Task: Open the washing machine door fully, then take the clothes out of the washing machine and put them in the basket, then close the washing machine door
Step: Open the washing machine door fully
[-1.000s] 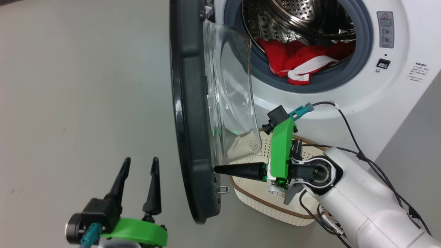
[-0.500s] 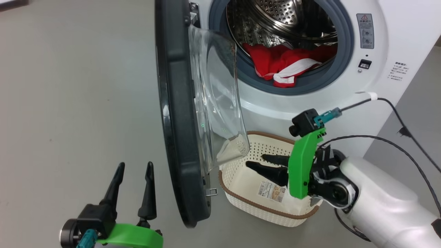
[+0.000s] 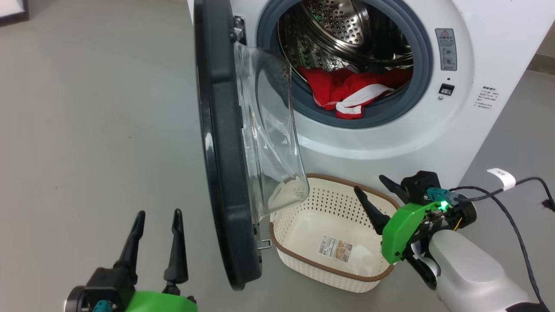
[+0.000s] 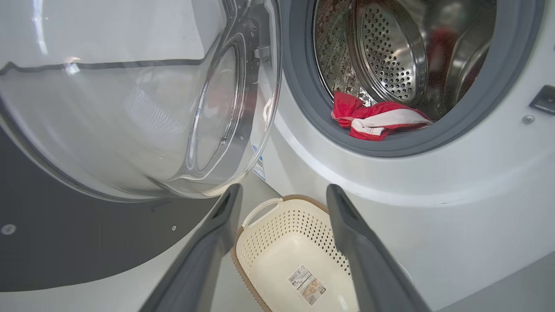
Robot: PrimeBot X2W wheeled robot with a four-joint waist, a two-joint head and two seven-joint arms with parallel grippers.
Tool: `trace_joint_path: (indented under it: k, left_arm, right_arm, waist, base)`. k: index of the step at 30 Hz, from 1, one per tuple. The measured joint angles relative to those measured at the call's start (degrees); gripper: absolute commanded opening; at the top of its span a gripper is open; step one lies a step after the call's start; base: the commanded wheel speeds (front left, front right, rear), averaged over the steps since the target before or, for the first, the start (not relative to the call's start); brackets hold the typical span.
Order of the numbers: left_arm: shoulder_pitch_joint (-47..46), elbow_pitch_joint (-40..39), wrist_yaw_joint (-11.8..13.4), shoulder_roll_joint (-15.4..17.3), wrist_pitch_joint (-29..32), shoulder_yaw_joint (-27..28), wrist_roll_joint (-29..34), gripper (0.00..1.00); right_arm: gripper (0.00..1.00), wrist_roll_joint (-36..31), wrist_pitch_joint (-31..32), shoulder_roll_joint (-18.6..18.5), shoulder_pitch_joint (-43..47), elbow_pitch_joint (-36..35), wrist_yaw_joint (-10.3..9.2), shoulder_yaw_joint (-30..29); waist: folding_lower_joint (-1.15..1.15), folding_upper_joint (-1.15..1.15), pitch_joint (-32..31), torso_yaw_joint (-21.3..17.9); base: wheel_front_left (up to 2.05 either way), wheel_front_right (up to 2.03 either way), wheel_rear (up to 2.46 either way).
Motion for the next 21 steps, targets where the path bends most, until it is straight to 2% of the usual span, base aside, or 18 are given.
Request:
trace_joint_path:
  k: [2, 4, 5, 6, 11, 13, 16, 21]
  left_arm:
    - [1.0, -0.9, 0.2, 0.0, 0.0, 0.3, 0.0, 1.00]
    - [1.2, -1.0, 0.5, 0.0, 0.0, 0.4, 0.0, 1.00]
    - [1.4, -1.2, 0.5, 0.0, 0.0, 0.5, 0.1, 1.00]
    - [1.8, -1.6, 0.5, 0.0, 0.0, 0.6, 0.4, 1.00]
    - [1.8, -2.0, 1.0, -0.1, 0.0, 0.5, 0.4, 1.00]
    - [1.8, -2.1, 1.0, -0.1, 0.0, 0.4, 0.4, 1.00]
    - [1.8, -2.1, 1.0, -0.1, 0.0, 0.4, 0.3, 1.00]
    - [1.8, -2.4, 1.5, -0.1, 0.0, 0.4, 0.3, 1.00]
  right_arm:
    - [1.00, -6.4, -2.9, 2.5, 0.9, 3.6, 0.01, -5.9]
    - [1.00, -8.7, -3.2, 3.0, 1.3, 3.9, 0.01, -8.1]
    - [1.00, -11.0, -3.2, 3.3, 1.9, 2.8, 0.01, -11.0]
    - [1.00, -16.5, -3.2, 3.8, 3.8, -2.7, 0.01, -17.4]
    - [1.00, -28.4, -3.5, 6.3, 13.8, -18.7, 0.01, -28.6]
    - [1.00, -30.6, -3.5, 6.7, 18.0, -23.7, 0.01, -30.7]
    - [1.00, -29.9, -3.5, 6.7, 22.5, -29.8, 0.02, -31.5]
    - [1.00, -29.7, -3.5, 6.9, 25.9, -36.0, 0.01, -32.1]
  waist:
    - [0.00, 0.00, -0.1, -0.3]
    - [0.00, 0.00, 0.0, -0.3]
    - [0.00, 0.00, 0.0, -0.4]
    - [0.00, 0.00, 0.1, -0.5]
    - [0.00, 0.00, 0.2, -0.5]
    - [0.00, 0.00, 0.3, -0.4]
    - [0.00, 0.00, 0.3, -0.2]
    - [0.00, 0.00, 0.7, -0.1]
  base:
    - [0.00, 0.00, 0.00]
    - [0.00, 0.00, 0.00]
    - [0.00, 0.00, 0.00]
    - [0.00, 0.00, 0.00]
    - [0.00, 0.00, 0.00]
    - [0.00, 0.00, 0.00]
    - [0.00, 0.00, 0.00]
    - [0.00, 0.00, 0.00]
